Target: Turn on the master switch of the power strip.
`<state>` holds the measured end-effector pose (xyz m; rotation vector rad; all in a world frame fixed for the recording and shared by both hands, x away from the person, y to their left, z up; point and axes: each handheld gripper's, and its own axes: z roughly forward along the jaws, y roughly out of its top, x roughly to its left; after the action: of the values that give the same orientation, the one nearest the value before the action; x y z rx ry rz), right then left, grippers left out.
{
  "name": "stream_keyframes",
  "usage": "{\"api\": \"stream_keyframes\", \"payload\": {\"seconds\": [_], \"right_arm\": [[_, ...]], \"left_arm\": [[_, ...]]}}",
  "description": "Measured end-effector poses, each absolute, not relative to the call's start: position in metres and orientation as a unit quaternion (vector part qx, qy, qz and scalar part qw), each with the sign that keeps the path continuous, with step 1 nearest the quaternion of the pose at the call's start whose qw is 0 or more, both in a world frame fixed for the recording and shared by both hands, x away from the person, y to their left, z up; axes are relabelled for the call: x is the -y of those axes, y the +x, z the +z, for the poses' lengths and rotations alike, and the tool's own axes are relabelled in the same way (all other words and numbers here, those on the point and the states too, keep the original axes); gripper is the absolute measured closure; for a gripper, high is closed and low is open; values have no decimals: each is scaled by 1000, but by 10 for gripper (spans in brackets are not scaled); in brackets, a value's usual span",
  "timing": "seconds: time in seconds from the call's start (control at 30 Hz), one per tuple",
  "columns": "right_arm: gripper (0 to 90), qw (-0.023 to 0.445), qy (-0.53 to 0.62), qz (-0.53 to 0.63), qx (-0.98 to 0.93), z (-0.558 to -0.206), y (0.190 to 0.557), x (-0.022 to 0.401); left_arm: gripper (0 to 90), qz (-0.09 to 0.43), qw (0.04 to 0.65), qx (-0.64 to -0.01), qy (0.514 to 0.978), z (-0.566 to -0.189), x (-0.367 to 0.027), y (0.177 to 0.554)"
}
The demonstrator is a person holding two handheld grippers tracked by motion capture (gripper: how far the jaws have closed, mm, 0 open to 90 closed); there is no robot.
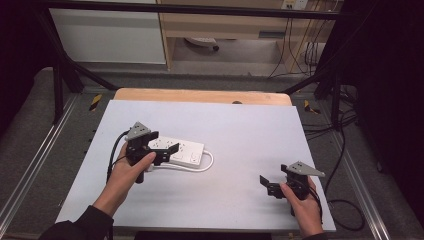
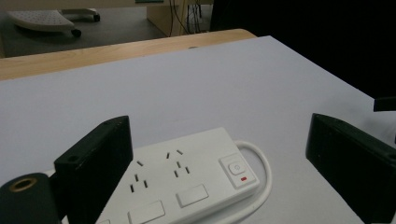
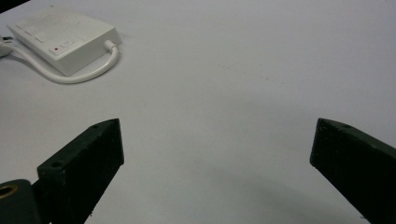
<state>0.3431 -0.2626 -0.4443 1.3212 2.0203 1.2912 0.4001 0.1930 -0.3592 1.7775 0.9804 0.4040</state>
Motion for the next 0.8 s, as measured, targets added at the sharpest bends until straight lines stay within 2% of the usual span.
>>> {"api": "stream_keyframes", "payload": {"seconds": [0.8], "right_arm": [[31,202,474,462,-722,-444,343,263]], "left_arm": [[65,180,512,-403,737,-359,-222,366]]}}
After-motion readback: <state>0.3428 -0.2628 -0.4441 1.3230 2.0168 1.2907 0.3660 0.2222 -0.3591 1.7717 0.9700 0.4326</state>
